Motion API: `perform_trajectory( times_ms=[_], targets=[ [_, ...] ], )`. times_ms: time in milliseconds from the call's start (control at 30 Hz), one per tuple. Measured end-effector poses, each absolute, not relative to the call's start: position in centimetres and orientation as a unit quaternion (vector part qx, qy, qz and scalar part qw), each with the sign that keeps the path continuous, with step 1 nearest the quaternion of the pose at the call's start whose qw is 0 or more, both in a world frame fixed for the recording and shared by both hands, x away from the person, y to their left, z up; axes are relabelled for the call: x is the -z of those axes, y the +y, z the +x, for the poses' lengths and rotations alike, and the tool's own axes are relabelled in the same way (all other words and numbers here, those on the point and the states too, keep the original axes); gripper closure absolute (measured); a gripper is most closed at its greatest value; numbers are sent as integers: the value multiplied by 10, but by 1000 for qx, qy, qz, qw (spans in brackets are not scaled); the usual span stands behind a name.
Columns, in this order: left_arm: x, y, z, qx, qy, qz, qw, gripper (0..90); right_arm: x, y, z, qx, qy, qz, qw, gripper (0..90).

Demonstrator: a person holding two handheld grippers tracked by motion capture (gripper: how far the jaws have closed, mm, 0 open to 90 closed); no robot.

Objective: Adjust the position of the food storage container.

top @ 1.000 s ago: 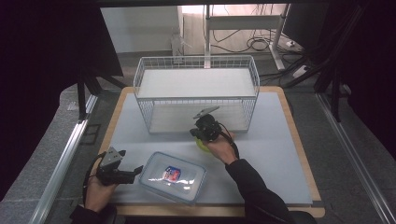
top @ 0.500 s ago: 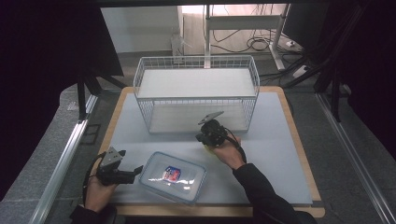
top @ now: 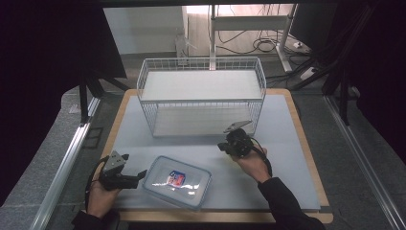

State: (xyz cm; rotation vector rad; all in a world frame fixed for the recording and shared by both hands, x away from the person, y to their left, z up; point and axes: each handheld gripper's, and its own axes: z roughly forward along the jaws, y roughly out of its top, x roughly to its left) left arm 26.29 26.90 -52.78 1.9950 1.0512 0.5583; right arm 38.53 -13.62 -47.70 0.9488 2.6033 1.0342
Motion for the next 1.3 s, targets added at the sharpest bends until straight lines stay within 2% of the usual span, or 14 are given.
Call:
perform_trajectory(
  times_ms=[1300],
  targets=[
    [529, 269, 264, -221, 416, 789, 395, 68, 476, -269, 364, -349, 819, 430, 149, 887]
  ],
)
